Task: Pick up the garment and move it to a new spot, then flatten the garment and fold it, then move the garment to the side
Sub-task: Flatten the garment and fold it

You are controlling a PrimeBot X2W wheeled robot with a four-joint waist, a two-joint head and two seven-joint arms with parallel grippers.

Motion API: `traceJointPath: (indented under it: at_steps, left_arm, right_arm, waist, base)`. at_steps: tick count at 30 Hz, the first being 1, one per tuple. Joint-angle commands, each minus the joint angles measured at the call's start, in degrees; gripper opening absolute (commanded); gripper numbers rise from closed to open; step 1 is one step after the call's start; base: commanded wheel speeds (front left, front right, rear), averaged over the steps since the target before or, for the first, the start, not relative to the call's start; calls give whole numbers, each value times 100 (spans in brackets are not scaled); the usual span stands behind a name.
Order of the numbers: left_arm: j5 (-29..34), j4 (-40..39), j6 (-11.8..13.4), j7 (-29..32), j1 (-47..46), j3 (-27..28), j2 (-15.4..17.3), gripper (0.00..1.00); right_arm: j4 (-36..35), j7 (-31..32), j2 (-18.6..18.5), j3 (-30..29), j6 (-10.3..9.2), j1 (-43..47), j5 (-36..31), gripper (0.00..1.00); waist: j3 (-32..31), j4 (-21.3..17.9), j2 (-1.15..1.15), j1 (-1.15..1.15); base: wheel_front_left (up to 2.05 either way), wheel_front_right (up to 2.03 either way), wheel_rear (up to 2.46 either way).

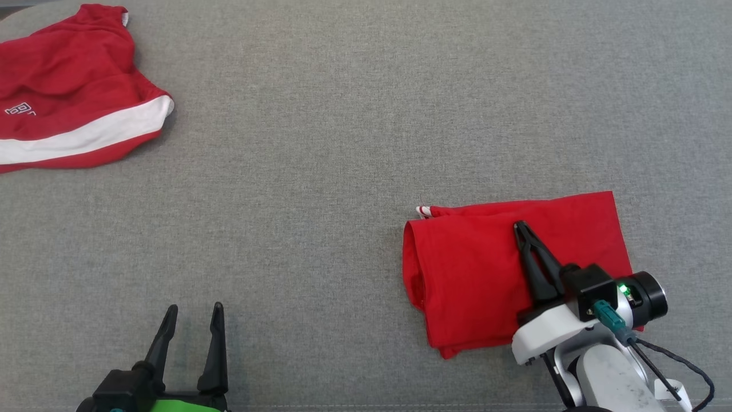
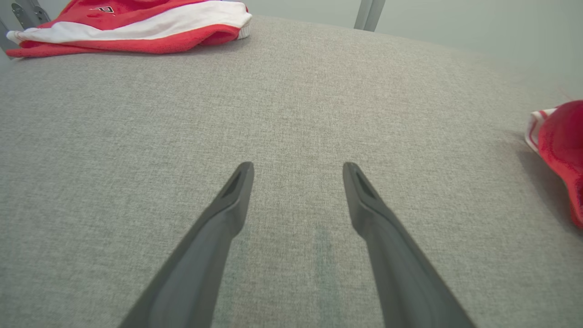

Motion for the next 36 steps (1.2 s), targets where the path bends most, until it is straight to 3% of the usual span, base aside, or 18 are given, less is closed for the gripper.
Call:
traceJointPath:
  at_steps: [1,16,23,27,32,36]
  left_arm:
    - [25,1,-15,-14,-86,9,11,100]
    - [-5,162,-15,-14,-224,-100,-51,100]
    - [-65,220,-15,-14,-210,-83,-84,100]
    - [-106,229,-15,-14,-175,19,-88,100]
    - [-134,269,-14,-14,-28,154,-103,100]
    - [-140,271,-14,-14,68,196,-109,100]
  right_arm:
    - [-27,-14,-19,39,-7,-22,-11,0]
    - [462,-15,-21,1455,-7,-264,201,0]
    - [347,-15,-18,1386,-7,-253,285,0]
    - [-117,-15,-16,1406,-7,-137,337,1]
    - [-593,-15,-39,1206,-7,79,196,100]
    - [-898,-15,-117,875,-7,320,293,100]
  waist:
    - [23,15,0,0]
    - [66,174,0,0]
    - [-88,151,0,0]
    - [-272,73,0,0]
    - [-560,-145,0,0]
    - [-846,-301,0,0]
  base:
    - [0,0,0]
    - [0,0,0]
    - [0,0,0]
    - [0,0,0]
    - [0,0,0]
    - [0,0,0]
